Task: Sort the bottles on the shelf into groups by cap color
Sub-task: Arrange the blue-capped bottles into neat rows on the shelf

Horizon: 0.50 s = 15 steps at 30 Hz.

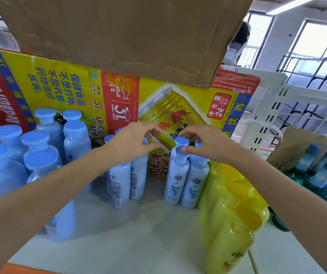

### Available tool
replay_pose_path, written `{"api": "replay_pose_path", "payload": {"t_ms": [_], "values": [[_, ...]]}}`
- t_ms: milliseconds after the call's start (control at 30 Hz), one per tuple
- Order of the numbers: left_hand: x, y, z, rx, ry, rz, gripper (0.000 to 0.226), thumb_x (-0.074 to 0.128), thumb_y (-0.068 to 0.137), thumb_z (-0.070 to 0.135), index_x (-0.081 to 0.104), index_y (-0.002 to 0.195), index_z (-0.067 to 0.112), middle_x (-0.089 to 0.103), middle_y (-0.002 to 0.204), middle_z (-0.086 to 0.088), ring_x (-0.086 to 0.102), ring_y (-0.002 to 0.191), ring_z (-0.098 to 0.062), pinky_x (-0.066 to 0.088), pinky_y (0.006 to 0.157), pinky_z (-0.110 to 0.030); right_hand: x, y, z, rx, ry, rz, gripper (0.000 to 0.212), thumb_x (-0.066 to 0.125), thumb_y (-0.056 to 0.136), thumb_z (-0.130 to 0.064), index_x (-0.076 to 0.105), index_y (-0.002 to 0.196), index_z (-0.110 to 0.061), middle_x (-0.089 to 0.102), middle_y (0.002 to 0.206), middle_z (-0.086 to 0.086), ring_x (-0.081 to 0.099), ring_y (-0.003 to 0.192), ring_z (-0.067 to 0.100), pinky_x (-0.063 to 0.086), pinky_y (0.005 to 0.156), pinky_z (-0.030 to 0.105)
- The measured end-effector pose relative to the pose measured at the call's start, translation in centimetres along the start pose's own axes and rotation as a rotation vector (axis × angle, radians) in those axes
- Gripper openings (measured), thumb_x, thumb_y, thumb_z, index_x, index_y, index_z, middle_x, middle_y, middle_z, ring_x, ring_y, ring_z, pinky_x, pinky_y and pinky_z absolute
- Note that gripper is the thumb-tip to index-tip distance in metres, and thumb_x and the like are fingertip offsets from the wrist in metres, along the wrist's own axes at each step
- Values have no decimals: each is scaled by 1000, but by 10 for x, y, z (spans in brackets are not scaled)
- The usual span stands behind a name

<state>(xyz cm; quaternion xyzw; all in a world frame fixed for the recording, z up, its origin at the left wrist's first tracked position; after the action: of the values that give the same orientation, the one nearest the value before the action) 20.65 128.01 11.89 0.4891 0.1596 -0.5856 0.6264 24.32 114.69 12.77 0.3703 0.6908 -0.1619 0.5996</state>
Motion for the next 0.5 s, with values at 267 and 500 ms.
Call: {"api": "replay_pose_path", "payload": {"t_ms": [267, 500], "values": [[-35, -34, -44, -111, 244, -21, 30, 67, 81, 31, 64, 105, 14, 64, 103, -4, 56, 88, -13, 40, 71, -22, 41, 41, -54, -113, 33, -223, 54, 69, 82, -29, 47, 130, -21, 54, 126, 3, 56, 105, 18, 46, 88, 32], [-25, -47, -47, -121, 294, -78, 29, 65, 83, 26, 62, 109, 14, 59, 110, -1, 53, 96, -12, 31, 67, -12, 68, 63, -81, -197, -129, -273, 56, 64, 86, -25, 41, 136, -18, 46, 135, 3, 49, 113, 19, 33, 75, 25]]}}
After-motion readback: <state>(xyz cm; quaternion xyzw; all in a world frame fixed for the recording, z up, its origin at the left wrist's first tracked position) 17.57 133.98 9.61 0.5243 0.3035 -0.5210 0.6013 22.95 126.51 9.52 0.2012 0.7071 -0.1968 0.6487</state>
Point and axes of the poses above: each hand's wrist, its own y-axis towards the middle knuckle, its own x-axis out of the palm, z = x × y, the point moved 9 cm from there along y, towards the middle knuckle
